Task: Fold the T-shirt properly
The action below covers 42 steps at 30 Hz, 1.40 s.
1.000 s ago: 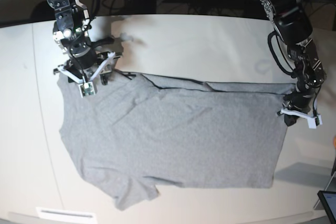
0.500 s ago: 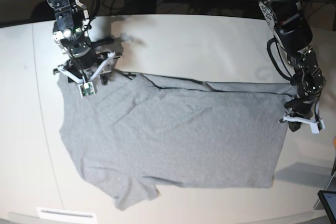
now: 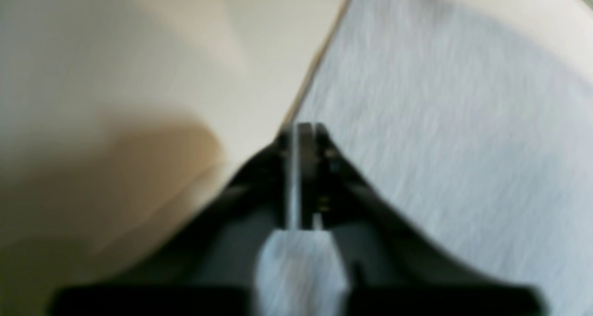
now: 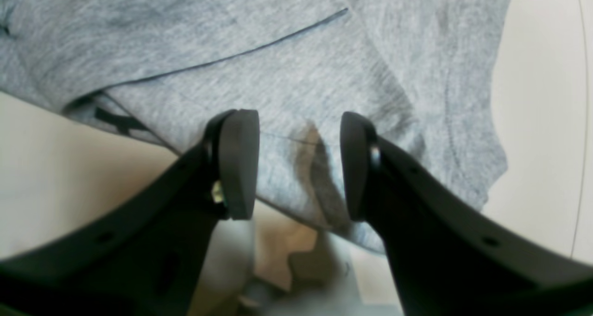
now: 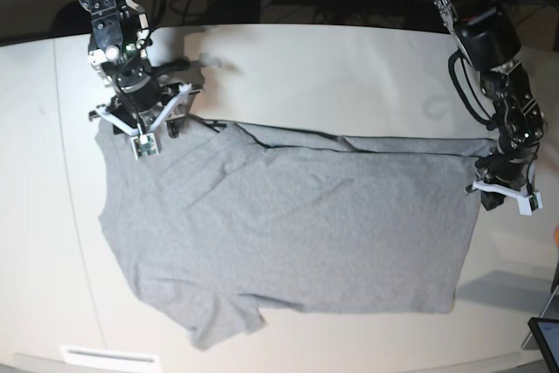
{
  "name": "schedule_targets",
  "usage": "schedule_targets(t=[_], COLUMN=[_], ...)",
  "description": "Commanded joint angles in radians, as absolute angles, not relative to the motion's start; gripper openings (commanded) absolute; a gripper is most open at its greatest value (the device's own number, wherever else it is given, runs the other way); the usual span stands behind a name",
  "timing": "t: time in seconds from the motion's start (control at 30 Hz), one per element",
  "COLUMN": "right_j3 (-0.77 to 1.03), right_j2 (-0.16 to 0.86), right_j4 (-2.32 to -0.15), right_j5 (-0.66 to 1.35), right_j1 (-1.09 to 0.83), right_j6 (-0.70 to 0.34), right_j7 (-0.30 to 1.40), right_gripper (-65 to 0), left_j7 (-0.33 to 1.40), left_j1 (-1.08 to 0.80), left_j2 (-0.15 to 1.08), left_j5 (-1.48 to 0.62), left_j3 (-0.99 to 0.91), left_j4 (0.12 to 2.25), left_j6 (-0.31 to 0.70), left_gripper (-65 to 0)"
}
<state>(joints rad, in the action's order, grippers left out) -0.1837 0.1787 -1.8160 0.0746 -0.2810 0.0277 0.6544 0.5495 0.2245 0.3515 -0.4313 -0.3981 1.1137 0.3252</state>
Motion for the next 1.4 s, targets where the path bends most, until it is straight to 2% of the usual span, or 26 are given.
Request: schedule_targets(t=[0.0,0.07,0.17,0.53,1.37], right_j3=[-0.183,-0.183,-0.183,-0.263,-0.260], right_j2=[0.182,0.182,0.182,0.182,0.182], right_j4=[-1.831,-1.831,-1.831,-1.831,-1.831], right_j5=[0.071,0.071,0.071,0.071,0.070], right_j1=[-0.274,-0.274,-0.274,-0.272,-0.272], right_j6=[0.031,0.031,0.031,0.035,0.036], right_j7=[0.634,0.634,0.634,0.633,0.633], right_gripper=[-37.9,-37.9,-37.9,-37.9,-37.9], left_j7=[0.538,0.573,0.634,0.685,0.677], left_j1=[0.225,0.157,0.093,0.076,0.110], left_j2=[0.366,0.337,0.297,0.263,0.249], left_j5=[-0.449,-0.472,-0.519,-0.533,-0.529], left_j3=[-0.410,-0.495,-0.615,-0.638,-0.638], left_j4=[1.185,1.283,1.382,1.383,1.307], left_j6=[0.335,0.334,0.334,0.334,0.335], left_gripper=[-50.7,-42.3,-38.0,-37.8,-38.6])
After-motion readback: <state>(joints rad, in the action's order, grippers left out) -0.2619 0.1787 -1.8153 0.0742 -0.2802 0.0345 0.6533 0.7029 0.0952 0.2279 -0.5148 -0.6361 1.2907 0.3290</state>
